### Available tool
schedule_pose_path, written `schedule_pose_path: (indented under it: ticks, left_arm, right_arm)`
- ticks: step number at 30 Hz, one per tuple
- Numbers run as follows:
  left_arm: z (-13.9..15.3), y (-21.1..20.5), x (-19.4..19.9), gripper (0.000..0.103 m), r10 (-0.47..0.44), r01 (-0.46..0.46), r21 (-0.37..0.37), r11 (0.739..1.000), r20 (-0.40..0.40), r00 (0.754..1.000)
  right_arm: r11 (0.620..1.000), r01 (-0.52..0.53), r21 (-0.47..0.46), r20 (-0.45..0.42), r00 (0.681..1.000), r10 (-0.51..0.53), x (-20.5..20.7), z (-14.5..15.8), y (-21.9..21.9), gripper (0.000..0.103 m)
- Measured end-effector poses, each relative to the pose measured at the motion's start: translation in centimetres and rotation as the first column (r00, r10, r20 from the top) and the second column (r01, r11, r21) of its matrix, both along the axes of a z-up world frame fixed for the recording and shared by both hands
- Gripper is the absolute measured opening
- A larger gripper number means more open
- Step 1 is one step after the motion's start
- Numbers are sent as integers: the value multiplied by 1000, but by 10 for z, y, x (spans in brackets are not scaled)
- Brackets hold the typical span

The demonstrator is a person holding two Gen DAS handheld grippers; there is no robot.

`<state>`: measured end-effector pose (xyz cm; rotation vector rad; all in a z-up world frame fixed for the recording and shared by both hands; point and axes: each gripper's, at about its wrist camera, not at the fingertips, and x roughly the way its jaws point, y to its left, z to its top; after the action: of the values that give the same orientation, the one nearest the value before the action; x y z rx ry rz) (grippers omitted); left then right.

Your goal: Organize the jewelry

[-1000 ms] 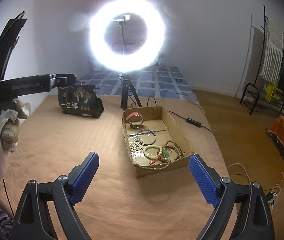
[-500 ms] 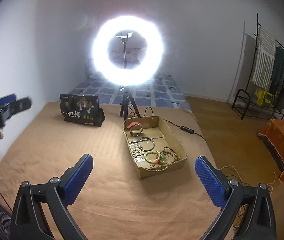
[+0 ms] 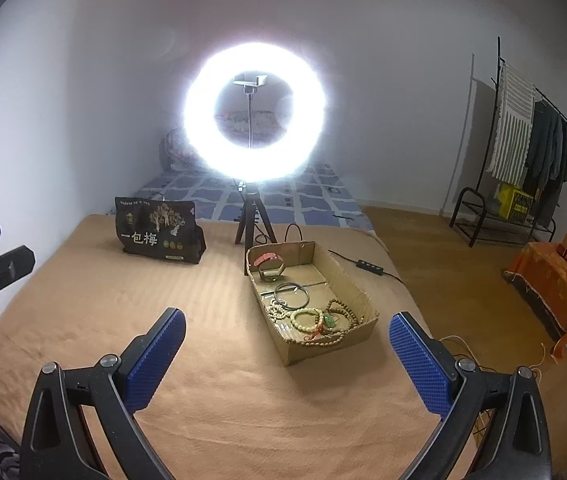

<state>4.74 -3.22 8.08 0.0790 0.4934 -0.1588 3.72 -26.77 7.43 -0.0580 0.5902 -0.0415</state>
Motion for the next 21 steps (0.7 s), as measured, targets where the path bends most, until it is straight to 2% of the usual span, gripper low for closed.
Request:
schedule_pose_path:
  ticks: [12,21]
  left_arm:
    - [-5,-13,7,103,-21,22,40,999,-15,1000]
    - [-5,-15,6,103,-25,25,29,999,-20,999]
  right_arm:
    - [1000,19,18,7,1000,-19,4,-2,-6,103]
    - [1000,25,7,1,1000,-25,6,-5,-7,103]
